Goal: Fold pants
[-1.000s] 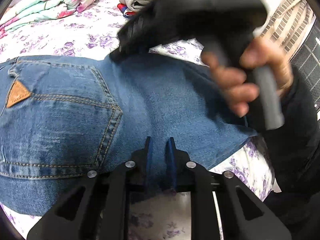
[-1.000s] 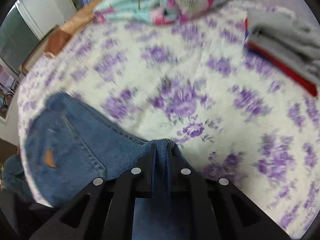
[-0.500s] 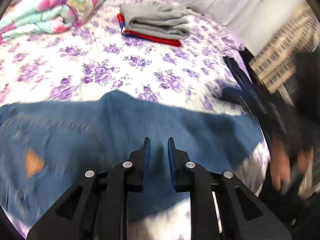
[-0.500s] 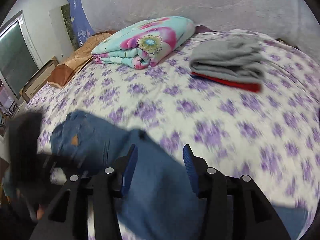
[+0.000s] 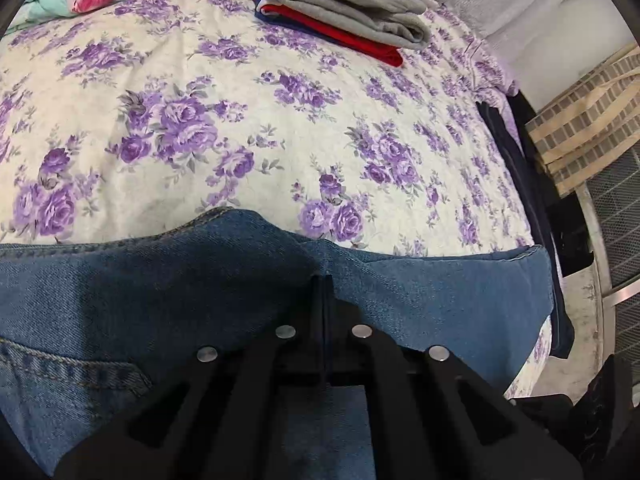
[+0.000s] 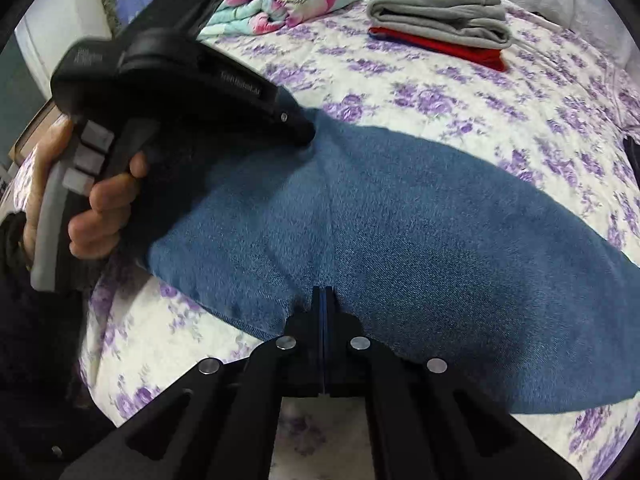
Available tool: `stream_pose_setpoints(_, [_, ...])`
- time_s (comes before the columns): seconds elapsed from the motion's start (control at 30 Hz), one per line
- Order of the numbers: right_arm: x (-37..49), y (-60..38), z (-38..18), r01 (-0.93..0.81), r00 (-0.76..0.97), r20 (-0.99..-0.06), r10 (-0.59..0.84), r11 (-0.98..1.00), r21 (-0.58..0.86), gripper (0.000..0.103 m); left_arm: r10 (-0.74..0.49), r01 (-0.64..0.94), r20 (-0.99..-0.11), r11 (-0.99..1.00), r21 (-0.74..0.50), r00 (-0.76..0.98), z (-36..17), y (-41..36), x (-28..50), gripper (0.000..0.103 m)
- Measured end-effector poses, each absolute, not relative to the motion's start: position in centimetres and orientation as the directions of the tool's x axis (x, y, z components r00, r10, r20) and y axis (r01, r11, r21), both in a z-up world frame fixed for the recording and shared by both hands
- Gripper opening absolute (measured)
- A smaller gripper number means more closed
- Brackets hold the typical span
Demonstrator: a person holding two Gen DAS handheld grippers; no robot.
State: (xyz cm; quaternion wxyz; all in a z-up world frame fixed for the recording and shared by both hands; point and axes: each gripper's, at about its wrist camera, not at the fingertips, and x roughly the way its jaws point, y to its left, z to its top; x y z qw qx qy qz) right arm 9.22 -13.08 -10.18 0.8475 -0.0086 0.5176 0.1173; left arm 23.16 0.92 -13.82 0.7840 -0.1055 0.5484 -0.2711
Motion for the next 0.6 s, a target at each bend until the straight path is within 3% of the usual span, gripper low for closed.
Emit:
stream_pose_setpoints(0.03, [8.9, -13.7, -9.5, -0.188, 0.442, -0.871, 0.216, 0.971, 0.146, 0.003, -0.535, 0.328, -0.800, 0.833, -0.446, 0.270, -13.7, 0.8, 22.8, 0.001])
stream_pose_setpoints(0.07, [8.6, -14.5, -8.9, -0.171, 0.450, -0.861, 0.237, 0.969, 0.177, 0.015, -0.526, 0.339, -0.802, 0.837, -0.429, 0.284, -13.6, 0.4, 22.7, 0.001])
stream_pose_setpoints(0.1, [7.6, -15.8, -7.9, -0.139, 0.476, -0.841, 0.258, 0.966, 0.218, 0.032, -0.511, 0.351, -0.805, 0.844, -0.404, 0.302, -13.4, 0.2, 22.4, 0.001])
stream_pose_setpoints(0.13, [7.0, -17.1, -7.1, -0.109, 0.508, -0.822, 0.257, 0.966, 0.235, 0.070, -0.496, 0.363, -0.807, 0.851, -0.379, 0.320, -13.2, 0.0, 22.0, 0.001])
stream_pose_setpoints(0.17, [6.0, -18.7, -6.1, -0.062, 0.559, -0.796, 0.233, 0.969, 0.241, 0.081, -0.474, 0.376, -0.812, 0.860, -0.344, 0.340, -13.1, -0.4, 21.6, 0.001])
stream_pose_setpoints(0.3, [1.2, -26.5, -4.2, 0.197, 0.646, -0.761, 0.049, 0.954, 0.228, 0.081, -0.416, 0.404, -0.817, 0.880, -0.250, 0.400, -12.3, -1.1, 20.3, 0.001])
stream_pose_setpoints(0.4, [-2.4, -33.6, -5.1, 0.404, 0.658, -0.753, 0.000, 0.844, 0.353, 0.082, -0.461, 0.427, -0.779, 0.861, -0.277, 0.425, -11.0, -0.5, 18.8, 0.002])
stream_pose_setpoints(0.5, [-4.9, -39.3, -7.5, 0.491, 0.677, -0.731, 0.080, 0.692, 0.530, 0.082, -0.544, 0.460, -0.712, 0.820, -0.340, 0.444, -9.4, 0.4, 16.0, 0.023])
stream_pose_setpoints(0.53, [-5.2, -40.9, -8.5, 0.502, 0.686, -0.719, 0.110, 0.643, 0.578, 0.082, -0.547, 0.466, -0.700, 0.819, -0.335, 0.459, -9.0, 0.6, 14.8, 0.035])
stream_pose_setpoints(0.6, [-5.1, -42.4, -9.8, 0.516, 0.696, -0.706, 0.130, 0.593, 0.618, 0.082, -0.544, 0.471, -0.695, 0.820, -0.324, 0.470, -9.1, 0.6, 12.6, 0.037])
